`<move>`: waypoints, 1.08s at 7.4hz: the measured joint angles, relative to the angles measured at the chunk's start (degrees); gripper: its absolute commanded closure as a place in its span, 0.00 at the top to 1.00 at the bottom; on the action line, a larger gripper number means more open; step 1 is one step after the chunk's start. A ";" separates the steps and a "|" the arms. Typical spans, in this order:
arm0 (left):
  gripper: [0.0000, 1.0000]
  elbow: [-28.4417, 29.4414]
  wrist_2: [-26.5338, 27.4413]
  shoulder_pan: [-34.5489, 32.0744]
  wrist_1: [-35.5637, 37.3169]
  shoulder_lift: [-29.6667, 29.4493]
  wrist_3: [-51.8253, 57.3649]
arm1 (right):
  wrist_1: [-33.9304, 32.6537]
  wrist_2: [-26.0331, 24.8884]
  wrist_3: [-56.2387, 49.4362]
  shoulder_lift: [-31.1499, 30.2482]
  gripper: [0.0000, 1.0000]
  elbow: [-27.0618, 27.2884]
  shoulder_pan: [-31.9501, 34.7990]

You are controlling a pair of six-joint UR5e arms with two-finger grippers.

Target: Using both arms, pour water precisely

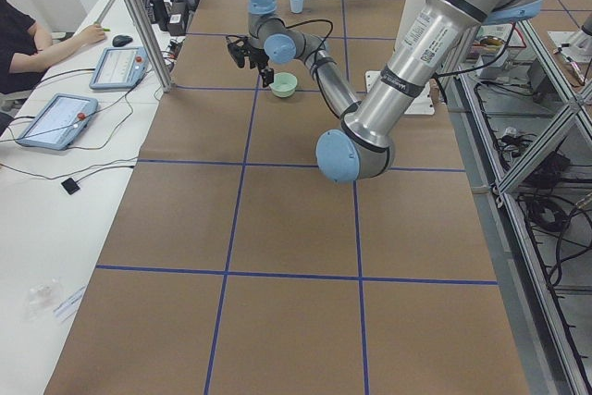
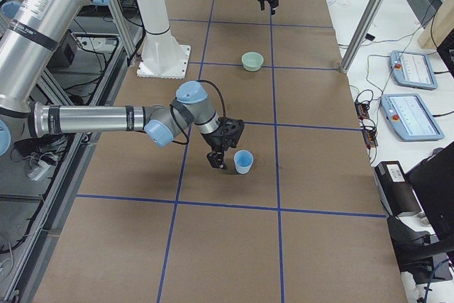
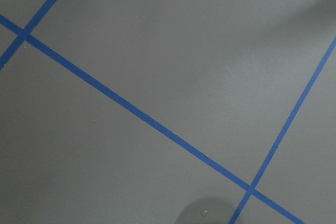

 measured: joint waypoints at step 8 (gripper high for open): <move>1.00 0.26 -0.08 1.21 -0.08 0.17 -0.05 | 0.71 -41.97 27.32 -1.79 0.99 -2.94 -34.70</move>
